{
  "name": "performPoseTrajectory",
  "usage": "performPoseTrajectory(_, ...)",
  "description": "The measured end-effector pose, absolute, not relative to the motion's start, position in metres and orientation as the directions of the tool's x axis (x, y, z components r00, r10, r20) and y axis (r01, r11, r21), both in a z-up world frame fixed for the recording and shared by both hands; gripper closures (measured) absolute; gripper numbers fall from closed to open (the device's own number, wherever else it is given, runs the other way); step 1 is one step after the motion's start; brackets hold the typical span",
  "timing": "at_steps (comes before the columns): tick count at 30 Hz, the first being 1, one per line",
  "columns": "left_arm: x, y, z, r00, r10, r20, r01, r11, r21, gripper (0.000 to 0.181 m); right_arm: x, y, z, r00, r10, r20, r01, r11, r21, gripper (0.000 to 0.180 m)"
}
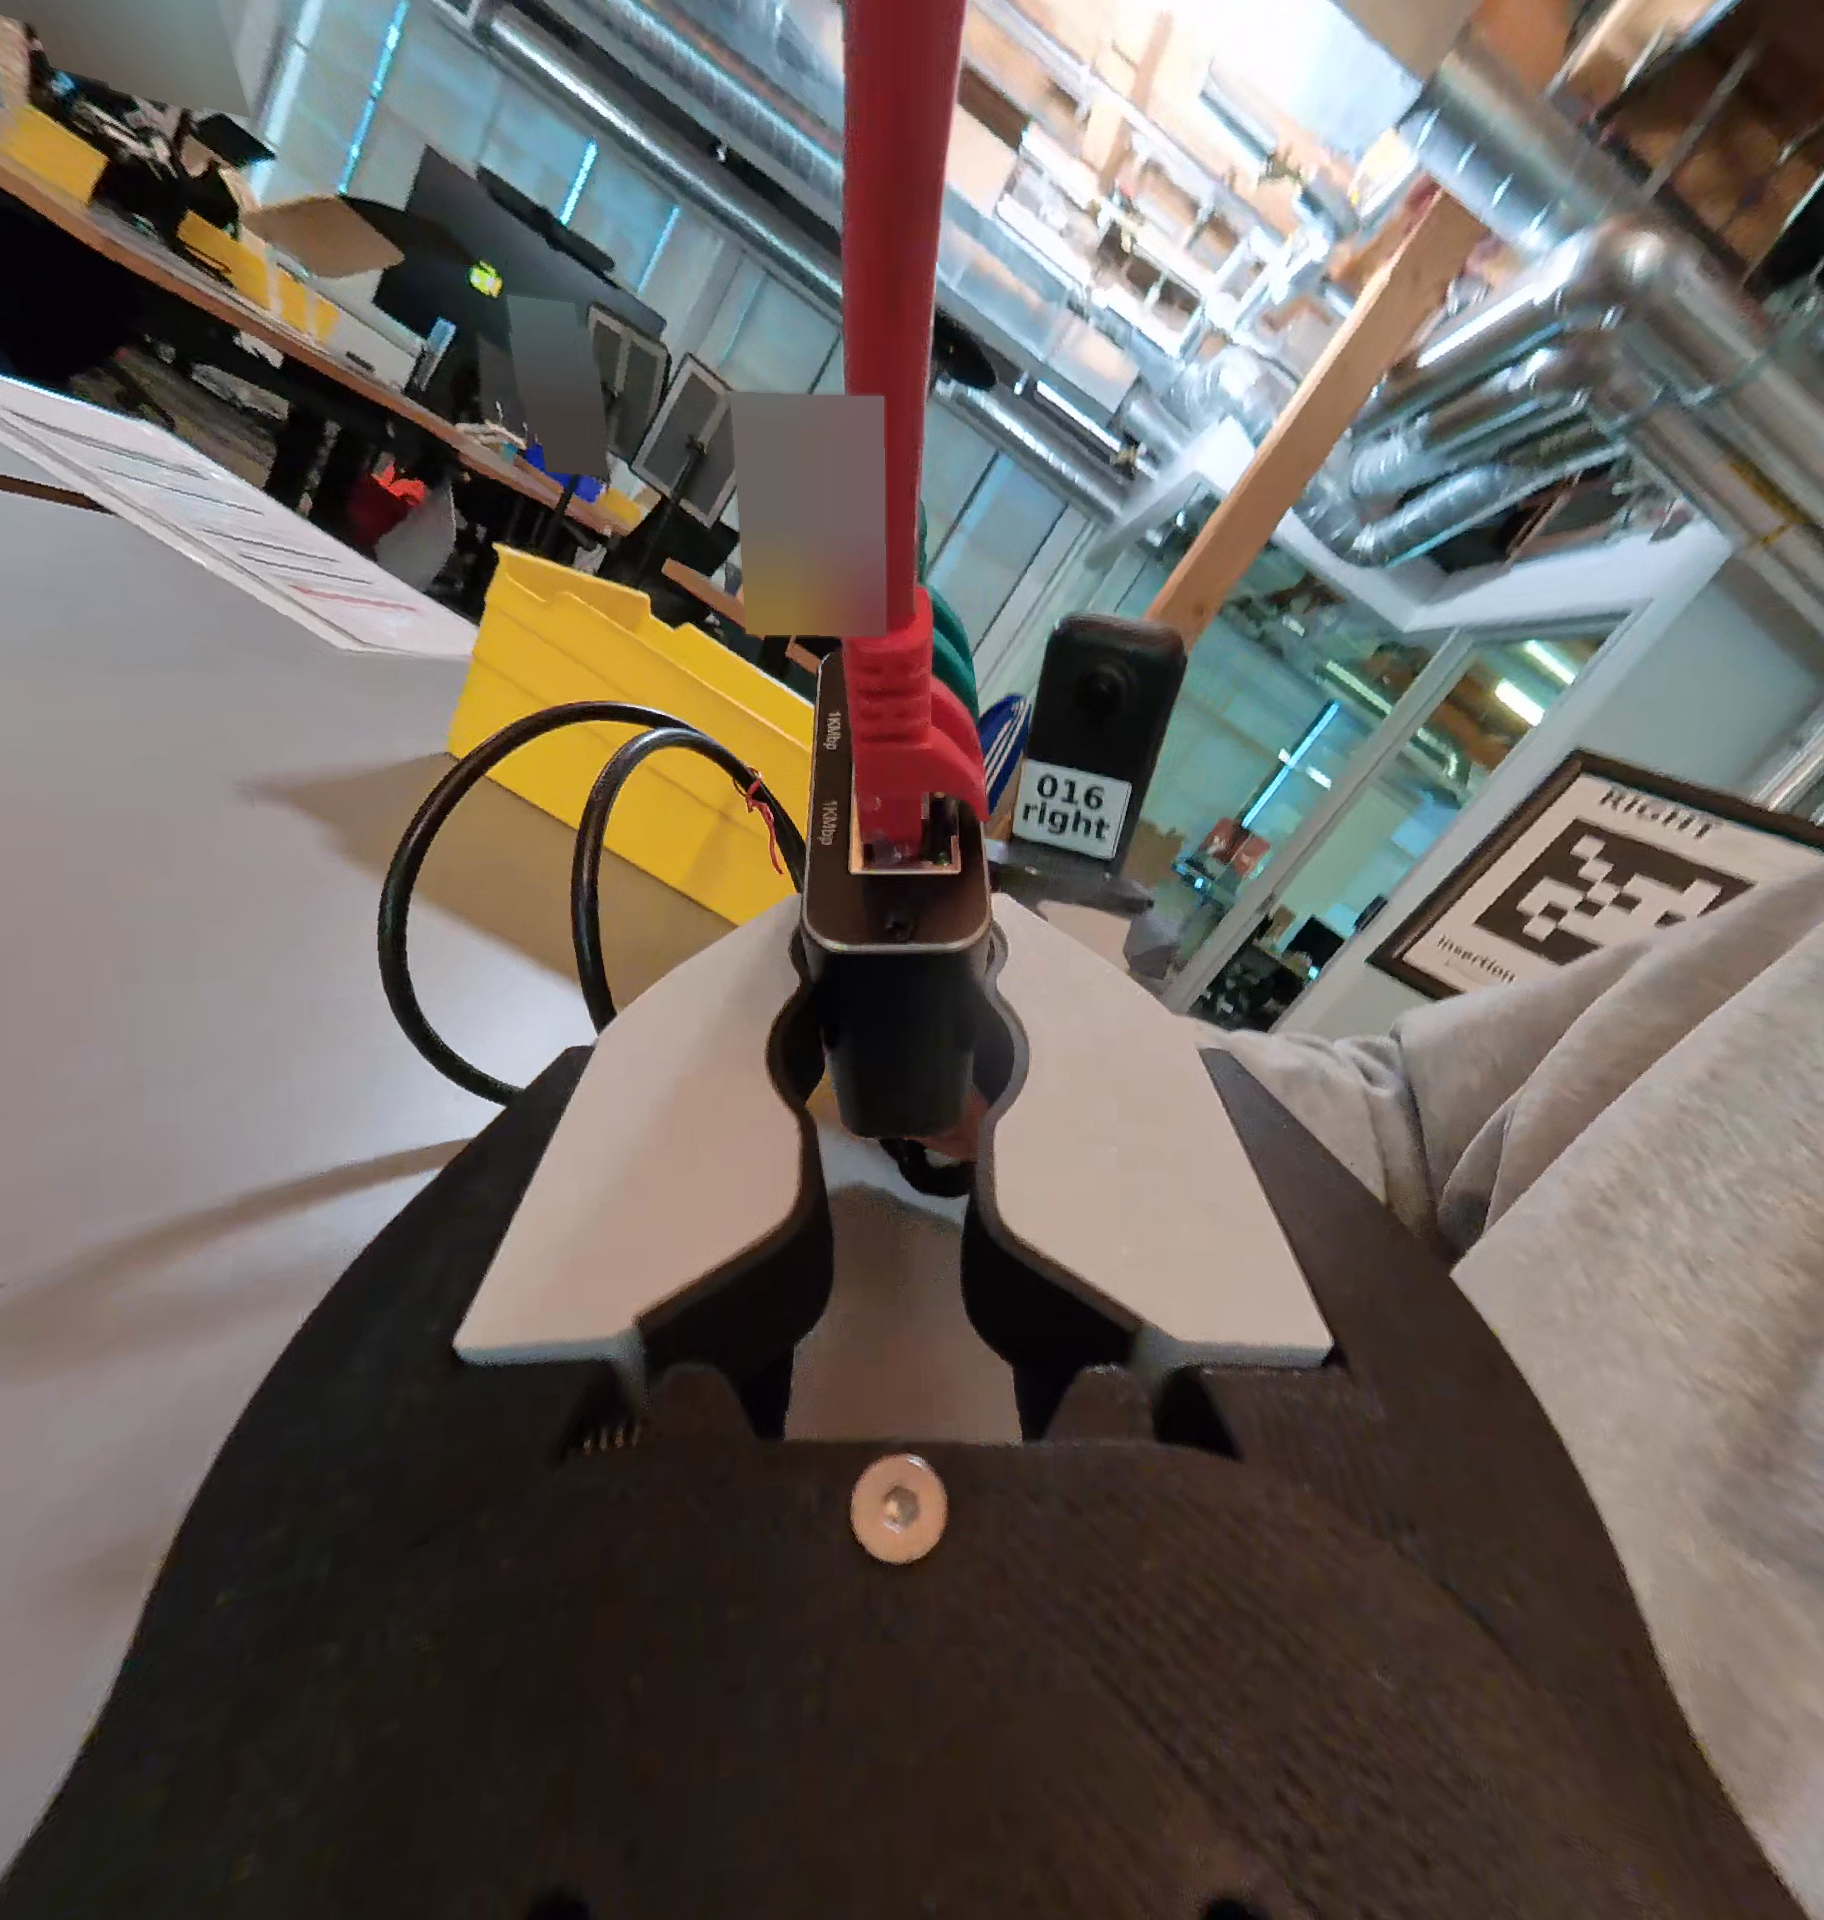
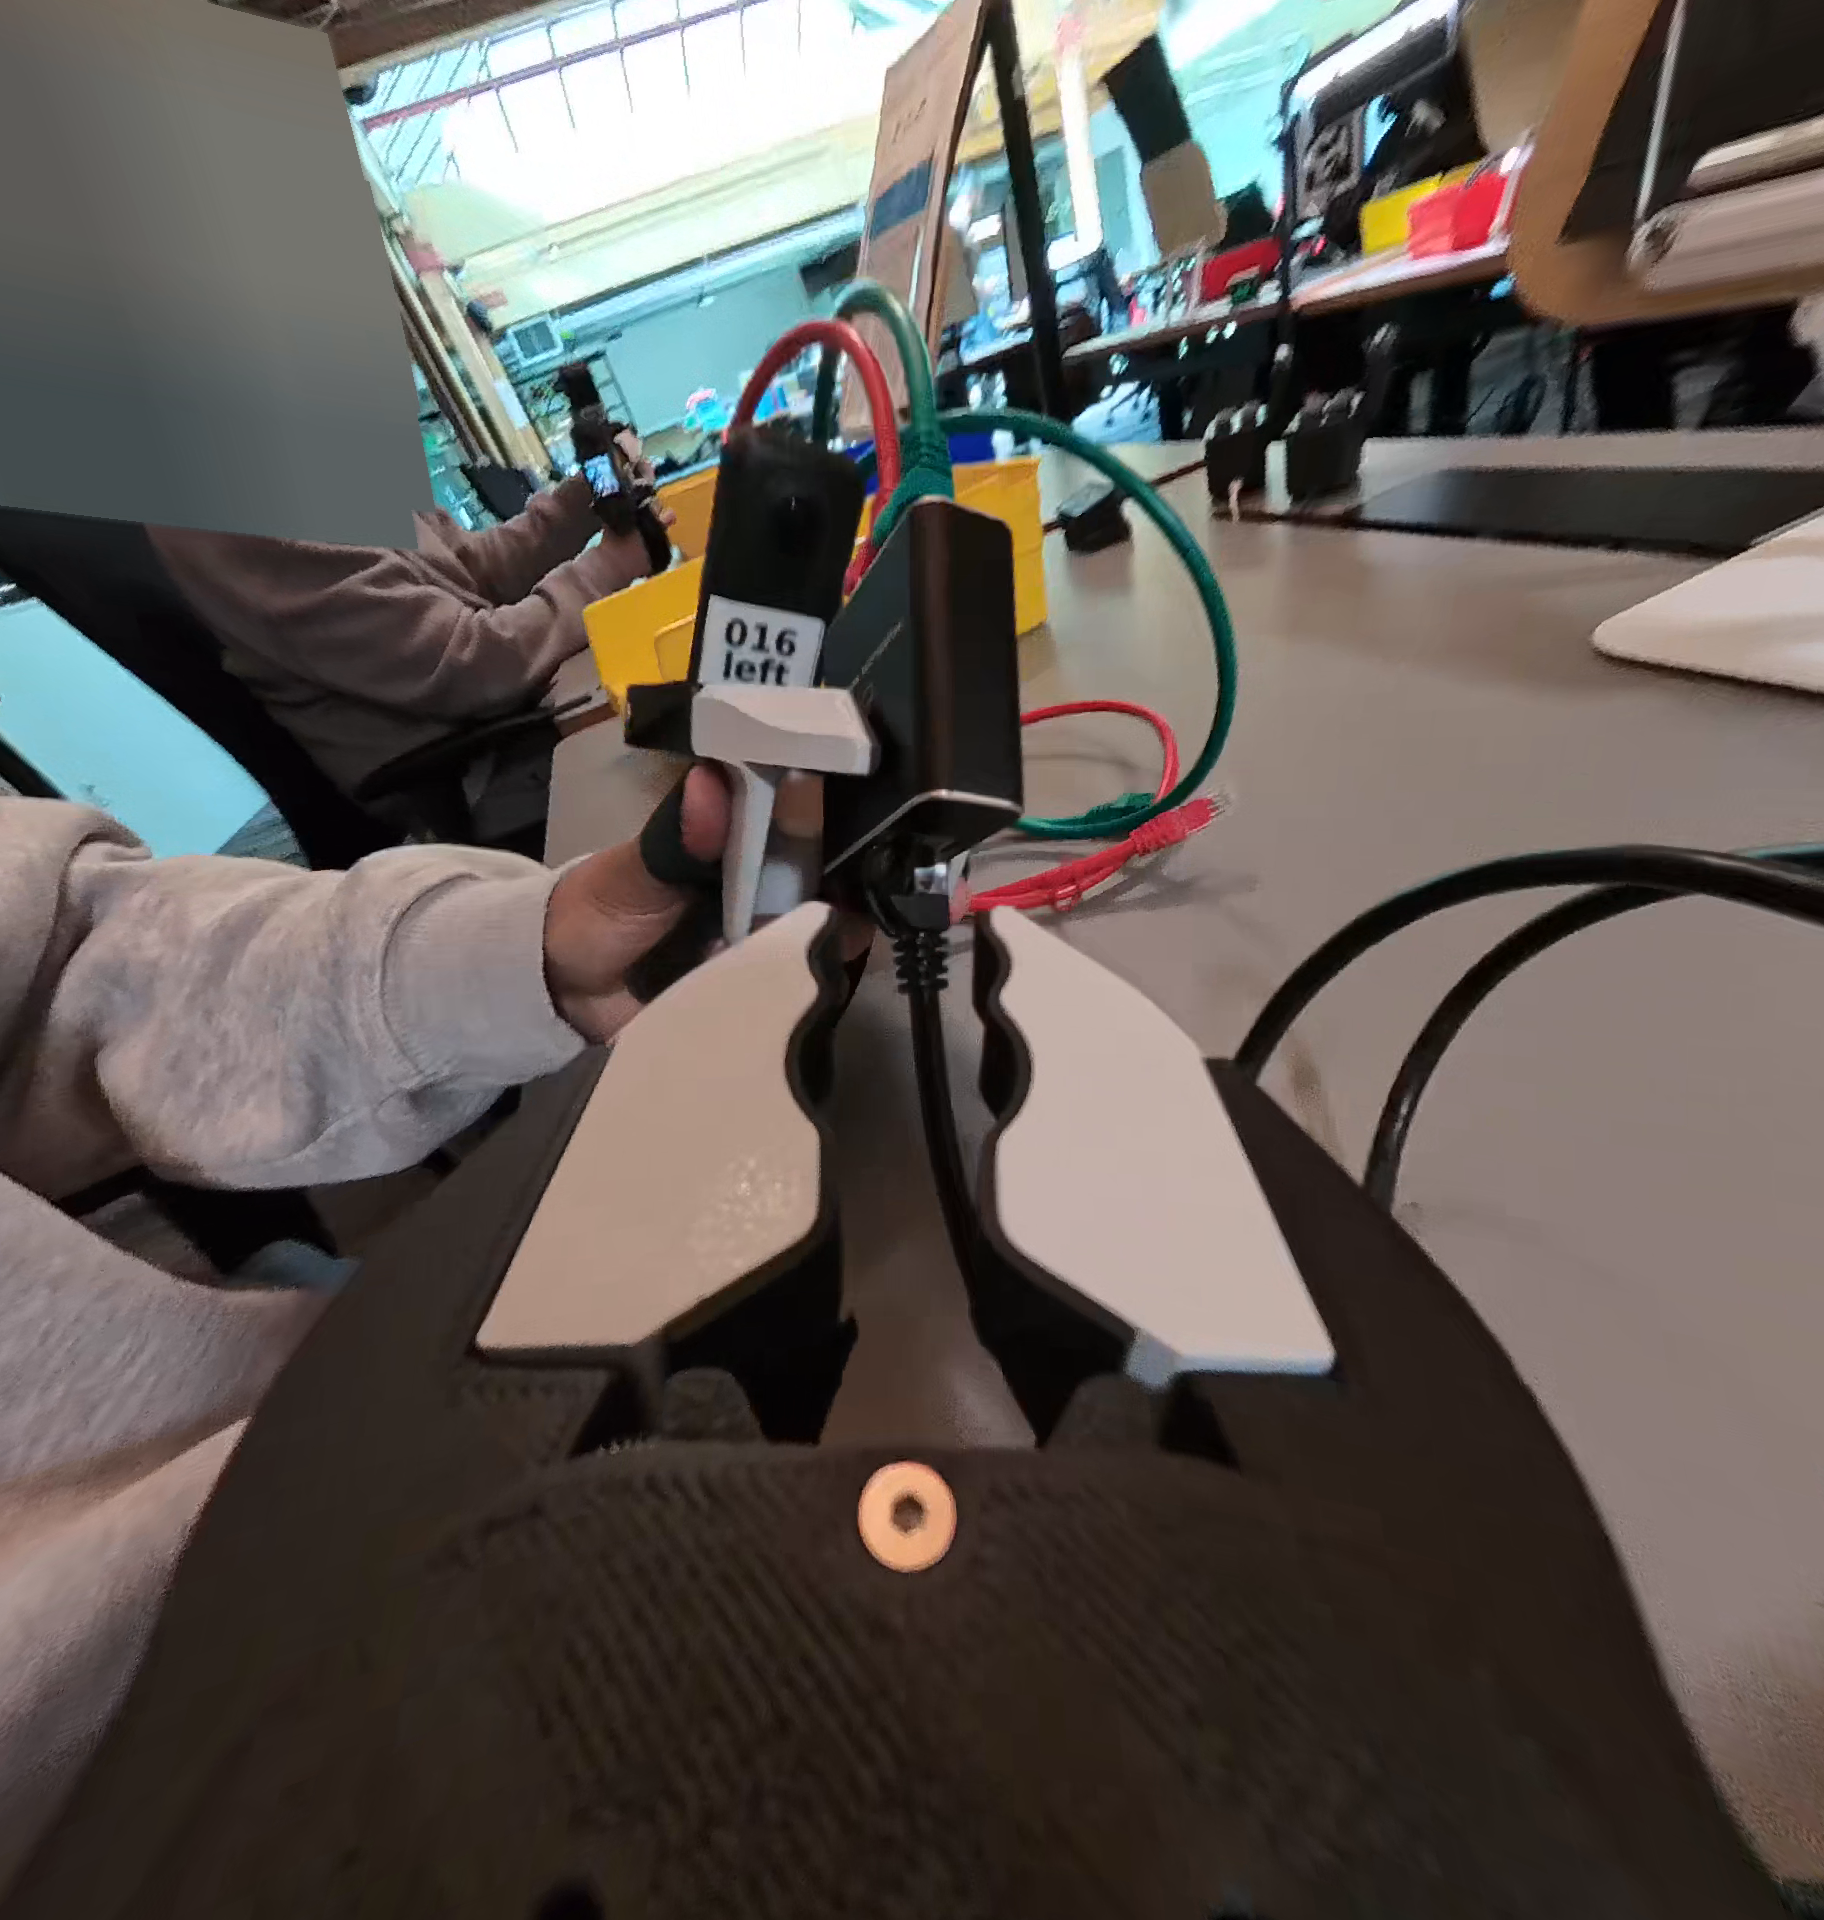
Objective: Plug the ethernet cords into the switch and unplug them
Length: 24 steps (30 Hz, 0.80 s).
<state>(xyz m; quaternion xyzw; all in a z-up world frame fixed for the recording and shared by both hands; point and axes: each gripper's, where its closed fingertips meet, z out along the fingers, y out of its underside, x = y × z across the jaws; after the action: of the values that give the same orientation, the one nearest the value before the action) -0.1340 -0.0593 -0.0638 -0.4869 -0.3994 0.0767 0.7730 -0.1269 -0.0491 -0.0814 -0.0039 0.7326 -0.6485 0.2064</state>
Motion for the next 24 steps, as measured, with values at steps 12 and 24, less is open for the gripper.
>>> performPoseTrajectory(12,-0.131,-0.044,-0.069,0.695,0.518,0.498,0.287,0.436,-0.853,0.156,-0.118,-0.049,-0.088,-0.91,-0.31,-0.277,0.218,0.21,-0.953,0.163)
performPoseTrajectory(24,-0.131,-0.044,-0.069,0.706,0.497,0.504,0.294,0.442,-0.847,0.156,-0.118,-0.048,-0.088,-0.847,-0.343,-0.406,0.343,0.23,-0.911,0.164)
